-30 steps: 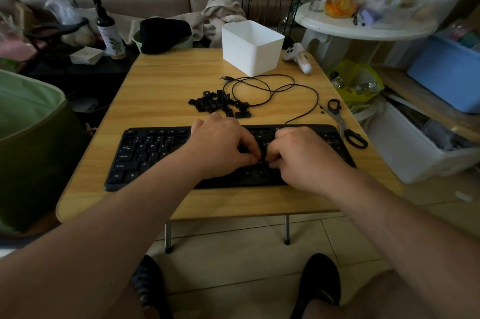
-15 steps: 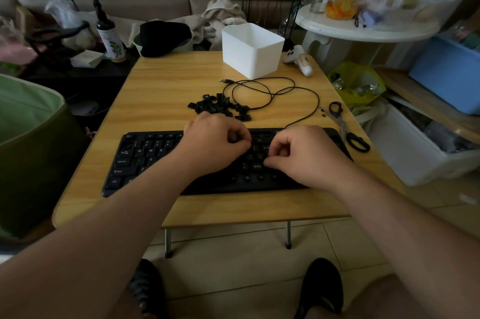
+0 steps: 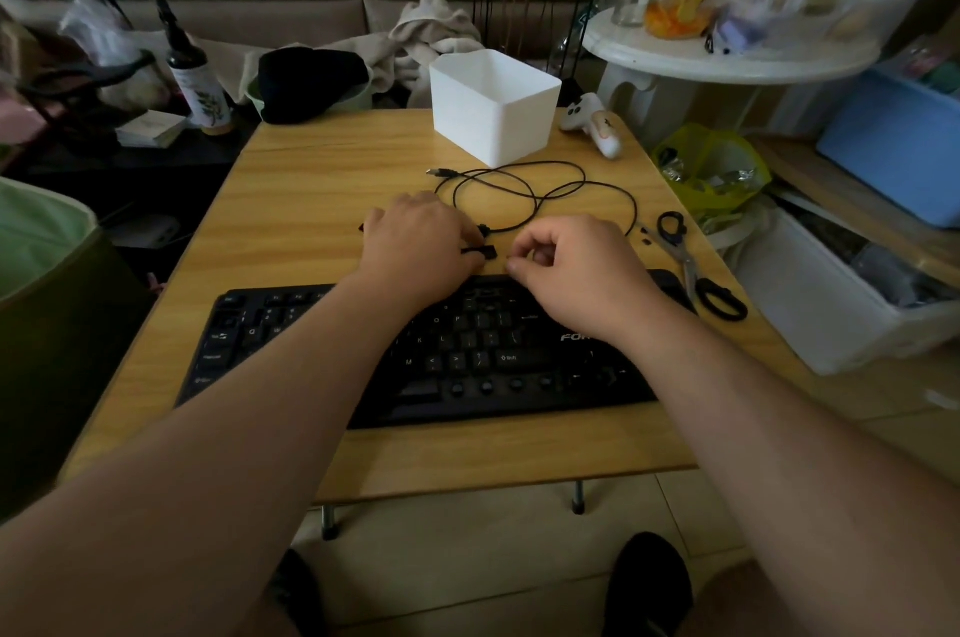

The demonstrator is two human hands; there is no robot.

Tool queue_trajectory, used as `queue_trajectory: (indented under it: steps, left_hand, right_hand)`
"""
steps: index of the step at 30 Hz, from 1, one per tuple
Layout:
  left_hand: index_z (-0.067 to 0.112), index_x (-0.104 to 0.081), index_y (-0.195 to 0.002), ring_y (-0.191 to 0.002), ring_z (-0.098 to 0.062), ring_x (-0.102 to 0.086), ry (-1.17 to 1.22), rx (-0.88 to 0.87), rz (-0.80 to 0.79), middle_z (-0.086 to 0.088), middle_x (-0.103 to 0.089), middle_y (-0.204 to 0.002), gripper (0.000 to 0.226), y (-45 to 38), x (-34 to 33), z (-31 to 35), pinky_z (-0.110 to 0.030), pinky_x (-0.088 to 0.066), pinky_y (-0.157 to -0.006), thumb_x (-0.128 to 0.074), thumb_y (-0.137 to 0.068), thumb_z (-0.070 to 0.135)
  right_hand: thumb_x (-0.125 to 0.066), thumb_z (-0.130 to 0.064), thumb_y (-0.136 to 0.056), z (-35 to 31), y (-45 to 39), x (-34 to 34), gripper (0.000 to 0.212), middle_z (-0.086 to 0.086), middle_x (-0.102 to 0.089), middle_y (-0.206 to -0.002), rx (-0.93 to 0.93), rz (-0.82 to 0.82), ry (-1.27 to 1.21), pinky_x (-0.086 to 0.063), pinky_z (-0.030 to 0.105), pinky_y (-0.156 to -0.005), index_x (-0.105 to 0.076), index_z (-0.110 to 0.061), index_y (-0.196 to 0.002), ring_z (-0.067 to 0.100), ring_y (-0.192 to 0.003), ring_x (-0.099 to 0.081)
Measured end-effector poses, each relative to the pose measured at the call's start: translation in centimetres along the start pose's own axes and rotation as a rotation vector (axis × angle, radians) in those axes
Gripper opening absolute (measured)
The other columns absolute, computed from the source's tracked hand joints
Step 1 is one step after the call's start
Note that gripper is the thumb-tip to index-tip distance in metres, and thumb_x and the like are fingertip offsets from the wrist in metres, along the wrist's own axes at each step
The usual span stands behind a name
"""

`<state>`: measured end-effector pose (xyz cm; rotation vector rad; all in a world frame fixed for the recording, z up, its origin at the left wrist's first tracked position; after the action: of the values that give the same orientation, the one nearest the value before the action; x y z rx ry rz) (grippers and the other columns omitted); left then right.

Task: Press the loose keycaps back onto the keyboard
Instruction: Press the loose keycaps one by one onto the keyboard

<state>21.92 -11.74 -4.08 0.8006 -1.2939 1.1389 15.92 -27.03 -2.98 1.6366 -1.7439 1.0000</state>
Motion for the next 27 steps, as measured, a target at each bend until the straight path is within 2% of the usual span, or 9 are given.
queue_trajectory:
  steps: [3, 6, 10, 12, 15, 18, 21, 23, 27]
  left_hand:
    - [0.045, -0.074, -0.115, -0.121, -0.027, -0.052, -0.025, -0.017, 0.031, 0.0, -0.06, -0.12, 0.025, -0.1, 0.1, 0.2, -0.049, -0.039, -0.103, -0.064, -0.093, 0.052]
    - [0.04, -0.075, -0.113, -0.116, -0.027, -0.054, 0.018, -0.084, 0.122, 0.003, -0.064, -0.116, 0.024, 0.6, 1.0, 0.3, -0.045, -0.041, -0.098, -0.064, -0.094, 0.048]
    - [0.03, -0.074, -0.114, -0.096, -0.01, -0.066, 0.381, -0.122, 0.161, 0.012, -0.072, -0.098, 0.02, 1.8, 2.2, 0.3, -0.034, -0.054, -0.089, -0.069, -0.095, 0.034]
    - [0.03, -0.074, -0.111, -0.089, 0.001, -0.067, 0.51, -0.126, 0.164, 0.014, -0.073, -0.094, 0.017, 2.6, 2.5, 0.6, -0.024, -0.055, -0.087, -0.072, -0.094, 0.031]
    - [0.032, -0.071, -0.115, -0.092, 0.006, -0.069, 0.646, -0.121, 0.137, 0.016, -0.076, -0.097, 0.018, 3.6, 2.6, 1.1, -0.018, -0.055, -0.085, -0.071, -0.097, 0.03]
    - [0.03, -0.066, -0.116, -0.084, 0.002, -0.072, 0.86, -0.073, 0.037, 0.014, -0.079, -0.09, 0.013, 4.2, 2.3, 1.4, -0.024, -0.054, -0.074, -0.062, -0.103, 0.027]
    - [0.025, -0.066, -0.112, -0.081, -0.012, -0.075, 1.023, -0.061, -0.027, 0.006, -0.079, -0.089, 0.012, 4.7, 2.3, 1.6, -0.037, -0.059, -0.08, -0.056, -0.107, 0.021]
    - [0.023, -0.068, -0.111, -0.083, -0.016, -0.074, 1.093, -0.055, -0.045, 0.002, -0.079, -0.091, 0.018, 5.1, 2.1, 1.7, -0.037, -0.058, -0.079, -0.05, -0.109, 0.018]
    - [0.023, -0.067, -0.115, -0.089, -0.016, -0.073, 1.223, -0.05, -0.097, -0.002, -0.079, -0.098, 0.027, 5.7, 1.9, 2.2, -0.031, -0.055, -0.078, -0.042, -0.111, 0.012]
  right_hand:
    - [-0.074, -0.031, -0.092, 0.3, -0.8, -0.3, 0.003, -0.01, -0.065, -0.076, 0.017, 0.026, -0.01, -0.043, 0.025, -0.06, -0.075, -0.033, -0.093, 0.007, -0.073, -0.059]
    - [-0.076, -0.03, -0.091, 0.5, -1.1, 0.0, 0.016, -0.012, -0.065, -0.086, 0.052, 0.05, -0.043, -0.039, 0.02, -0.061, -0.074, -0.037, -0.105, 0.002, -0.072, -0.056]
    - [-0.079, -0.029, -0.09, 0.7, -0.9, 0.9, 0.035, -0.019, -0.066, -0.104, 0.054, 0.098, -0.185, -0.043, 0.017, -0.067, -0.069, -0.04, -0.122, 0.002, -0.08, -0.061]
    - [-0.08, -0.025, -0.089, 0.6, -0.8, 1.3, 0.034, -0.021, -0.069, -0.104, 0.052, 0.115, -0.254, -0.046, 0.017, -0.07, -0.071, -0.038, -0.119, 0.002, -0.083, -0.063]
    - [-0.081, -0.017, -0.087, -0.1, -0.2, 2.0, 0.03, -0.019, -0.07, -0.1, 0.114, 0.164, -0.291, -0.05, 0.017, -0.073, -0.076, -0.035, -0.11, 0.003, -0.085, -0.065]
    - [-0.079, -0.01, -0.088, -0.8, 0.5, 2.5, 0.03, -0.015, -0.07, -0.098, 0.172, 0.163, -0.311, -0.049, 0.012, -0.072, -0.077, -0.034, -0.106, 0.004, -0.084, -0.065]
    - [-0.08, -0.009, -0.087, -1.1, 1.2, 2.9, 0.035, -0.016, -0.071, -0.095, 0.198, 0.158, -0.325, -0.049, 0.011, -0.073, -0.075, -0.041, -0.102, 0.004, -0.083, -0.065]
    - [-0.08, -0.01, -0.087, -1.1, 1.6, 3.2, 0.038, -0.016, -0.071, -0.091, 0.192, 0.164, -0.351, -0.049, 0.011, -0.072, -0.072, -0.045, -0.097, 0.004, -0.082, -0.065]
    - [-0.081, -0.01, -0.086, -1.0, 2.1, 3.8, 0.037, -0.011, -0.074, -0.093, 0.201, 0.192, -0.376, -0.058, 0.027, -0.08, -0.072, -0.044, -0.096, 0.008, -0.085, -0.069]
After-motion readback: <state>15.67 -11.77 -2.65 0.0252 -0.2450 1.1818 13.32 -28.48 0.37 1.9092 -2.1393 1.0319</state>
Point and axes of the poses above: each hand's wrist, its own y-axis away from the middle knuckle, its own x-axis out of the back of the hand, z = x × y, the point moved 7 cm from there along -y, towards the middle knuckle
